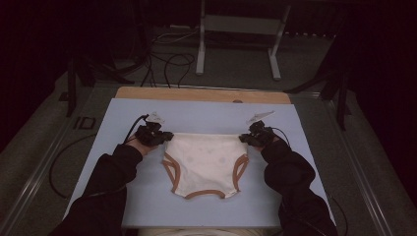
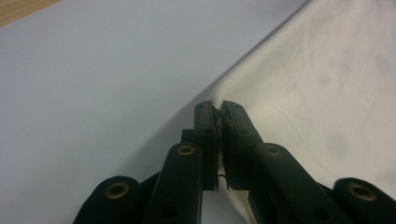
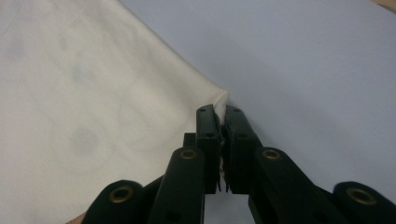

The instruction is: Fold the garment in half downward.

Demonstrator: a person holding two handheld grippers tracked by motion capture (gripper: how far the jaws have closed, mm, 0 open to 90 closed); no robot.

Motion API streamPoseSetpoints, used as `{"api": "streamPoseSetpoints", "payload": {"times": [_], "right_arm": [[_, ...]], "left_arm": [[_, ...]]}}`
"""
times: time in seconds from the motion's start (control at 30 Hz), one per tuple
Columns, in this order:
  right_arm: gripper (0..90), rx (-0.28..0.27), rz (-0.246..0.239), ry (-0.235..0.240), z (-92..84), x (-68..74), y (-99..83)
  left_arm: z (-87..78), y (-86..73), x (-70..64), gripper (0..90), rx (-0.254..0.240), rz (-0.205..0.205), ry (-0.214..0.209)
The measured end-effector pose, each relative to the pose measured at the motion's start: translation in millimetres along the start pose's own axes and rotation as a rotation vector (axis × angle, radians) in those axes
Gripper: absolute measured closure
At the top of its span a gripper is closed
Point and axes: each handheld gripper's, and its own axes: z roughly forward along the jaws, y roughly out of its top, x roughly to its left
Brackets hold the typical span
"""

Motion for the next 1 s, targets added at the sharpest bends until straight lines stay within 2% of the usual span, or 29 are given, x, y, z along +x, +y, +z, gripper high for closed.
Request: {"api": "streamPoseSetpoints", "payload": {"times": [0.3, 0.47, 0.53, 0.7, 1.0], "right_arm": [[86.3, 0.016, -0.014, -0.014, 3.7, -3.4, 7.6], [86.4, 0.012, -0.003, -0.017, 3.6, -6.2, 12.6], [86.4, 0.009, 0.001, -0.017, 4.0, -7.7, 14.0], [86.4, 0.001, 0.006, -0.019, 6.6, -11.0, 16.5], [86.3, 0.006, 0.031, -0.034, 18.8, -20.0, 23.8]], "left_arm": [[3.0, 4.0, 6.6, 85.9, -0.002, -0.004, 0.006], [3.9, 8.5, 10.9, 85.9, -0.010, -0.012, 0.013], [3.2, 10.4, 12.2, 85.9, -0.010, 0.003, 0.014], [2.5, 14.0, 19.5, 85.9, -0.026, -0.022, 0.010], [10.6, 19.4, 28.5, 85.8, -0.009, -0.039, 0.036]]}}
